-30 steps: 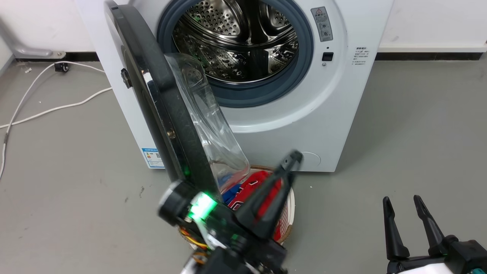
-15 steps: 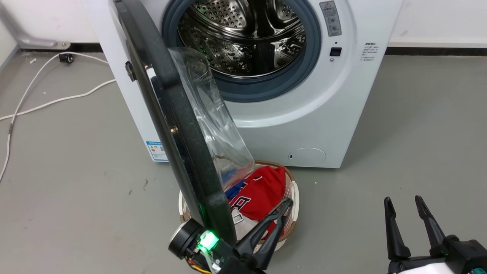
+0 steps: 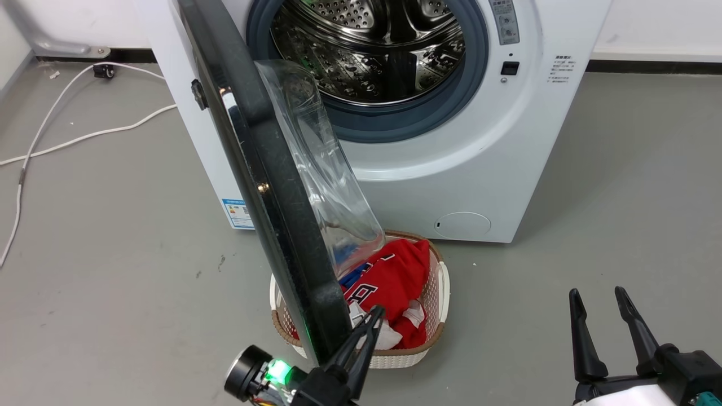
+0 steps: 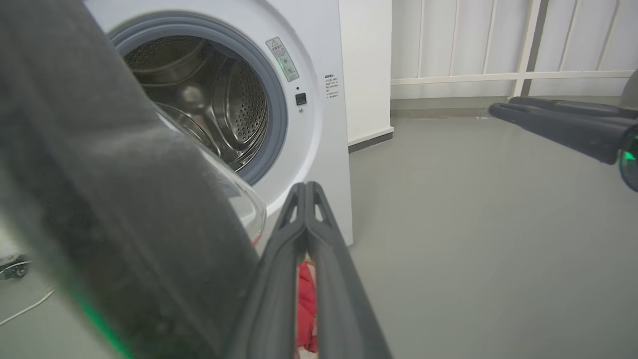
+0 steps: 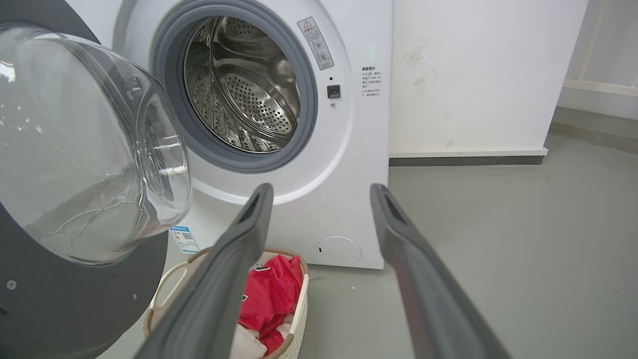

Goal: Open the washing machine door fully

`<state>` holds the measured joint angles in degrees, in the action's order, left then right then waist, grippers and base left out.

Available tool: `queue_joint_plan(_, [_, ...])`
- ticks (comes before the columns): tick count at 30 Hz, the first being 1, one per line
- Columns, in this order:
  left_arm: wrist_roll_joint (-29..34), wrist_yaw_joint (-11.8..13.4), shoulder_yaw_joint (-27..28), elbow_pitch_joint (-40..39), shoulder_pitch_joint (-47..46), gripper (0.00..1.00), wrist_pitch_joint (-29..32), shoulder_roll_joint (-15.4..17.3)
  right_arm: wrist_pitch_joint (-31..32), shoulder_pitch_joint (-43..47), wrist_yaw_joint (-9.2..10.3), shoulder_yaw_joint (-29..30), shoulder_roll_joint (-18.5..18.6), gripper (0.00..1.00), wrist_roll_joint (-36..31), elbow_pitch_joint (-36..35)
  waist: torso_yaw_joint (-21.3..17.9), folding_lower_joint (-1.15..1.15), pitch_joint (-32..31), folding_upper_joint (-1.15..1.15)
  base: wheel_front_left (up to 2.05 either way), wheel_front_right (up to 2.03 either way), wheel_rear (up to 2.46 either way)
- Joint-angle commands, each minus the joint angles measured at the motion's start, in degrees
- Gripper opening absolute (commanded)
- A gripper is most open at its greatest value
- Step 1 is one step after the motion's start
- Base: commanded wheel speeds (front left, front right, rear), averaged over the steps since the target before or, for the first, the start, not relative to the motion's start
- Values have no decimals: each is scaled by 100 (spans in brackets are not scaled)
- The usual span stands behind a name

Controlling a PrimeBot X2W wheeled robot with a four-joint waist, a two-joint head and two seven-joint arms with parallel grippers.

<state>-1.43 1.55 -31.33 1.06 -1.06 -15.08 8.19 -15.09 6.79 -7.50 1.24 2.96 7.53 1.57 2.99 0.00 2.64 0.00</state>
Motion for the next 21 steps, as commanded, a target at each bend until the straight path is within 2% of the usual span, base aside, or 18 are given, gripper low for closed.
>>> queue_joint_plan(1, [-22, 26, 38, 38, 76, 0, -15, 12, -11, -52, 1, 11, -15, 100, -25, 13, 21, 0, -5, 0, 0, 0, 0])
queue_joint_plan(12, [-75, 182, 391, 48, 208, 0, 2, 221, -11, 29, 1, -66, -15, 100, 31, 78, 389, 0, 5, 0, 0, 0, 0])
queue_joint_plan(13, [-89, 238, 509, 4, 231, 0, 3, 266, -11, 39, 1, -77, -14, 100, 25, 87, 548, 0, 40, 0, 0, 0, 0])
queue_joint_plan(21, [-143, 374, 810, -78, 302, 0, 2, 317, -11, 33, 1, -50, -14, 100, -25, 118, 996, 0, 112, 0, 0, 0, 0])
